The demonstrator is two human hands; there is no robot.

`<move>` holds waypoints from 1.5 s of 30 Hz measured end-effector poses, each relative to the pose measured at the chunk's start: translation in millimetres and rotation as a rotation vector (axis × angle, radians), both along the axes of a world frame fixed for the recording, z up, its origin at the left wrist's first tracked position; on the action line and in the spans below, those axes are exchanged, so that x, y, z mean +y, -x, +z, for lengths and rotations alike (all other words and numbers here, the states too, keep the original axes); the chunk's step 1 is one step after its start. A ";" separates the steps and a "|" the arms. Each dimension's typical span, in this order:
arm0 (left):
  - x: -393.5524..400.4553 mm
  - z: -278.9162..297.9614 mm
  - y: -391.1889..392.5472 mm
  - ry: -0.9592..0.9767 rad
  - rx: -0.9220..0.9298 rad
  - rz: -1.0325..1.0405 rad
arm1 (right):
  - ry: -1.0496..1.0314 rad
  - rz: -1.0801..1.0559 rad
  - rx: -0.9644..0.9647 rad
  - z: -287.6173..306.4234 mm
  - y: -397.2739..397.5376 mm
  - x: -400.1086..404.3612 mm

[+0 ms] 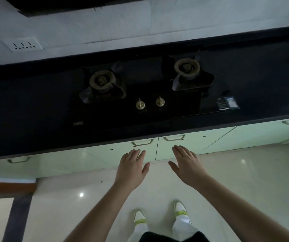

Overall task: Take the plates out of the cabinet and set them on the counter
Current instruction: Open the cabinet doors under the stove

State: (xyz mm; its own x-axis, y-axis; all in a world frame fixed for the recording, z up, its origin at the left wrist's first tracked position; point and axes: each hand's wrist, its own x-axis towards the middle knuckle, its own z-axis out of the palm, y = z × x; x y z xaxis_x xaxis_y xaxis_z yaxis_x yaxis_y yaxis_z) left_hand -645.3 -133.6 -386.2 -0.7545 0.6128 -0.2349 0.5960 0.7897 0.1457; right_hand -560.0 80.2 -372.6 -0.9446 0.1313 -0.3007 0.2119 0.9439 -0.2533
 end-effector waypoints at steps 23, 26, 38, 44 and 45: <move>63.9 -107.2 50.4 -0.062 -0.330 0.368 | 0.355 -0.334 -0.342 -106.9 100.5 25.4; 58.4 -106.0 38.4 -0.085 -0.319 0.378 | 0.328 -0.362 -0.342 -105.0 82.2 20.6; -1.6 -83.1 -42.6 0.059 -0.312 0.491 | 0.145 -0.512 -0.208 -90.6 -41.7 7.3; -13.6 -81.8 -72.1 0.041 -0.297 0.669 | 0.128 -0.590 -0.290 -82.3 -73.1 15.6; -11.4 -80.8 -81.5 -0.018 -0.317 0.764 | 0.154 -0.651 -0.258 -79.1 -79.0 14.2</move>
State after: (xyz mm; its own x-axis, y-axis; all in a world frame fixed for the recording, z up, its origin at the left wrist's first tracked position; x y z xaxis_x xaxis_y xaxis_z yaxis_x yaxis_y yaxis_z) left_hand -563.8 -145.0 -467.0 -0.8643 -0.0361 -0.5016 -0.1754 0.9564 0.2334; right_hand -481.0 94.4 -451.6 -0.5848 0.5825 -0.5645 0.7913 0.5629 -0.2389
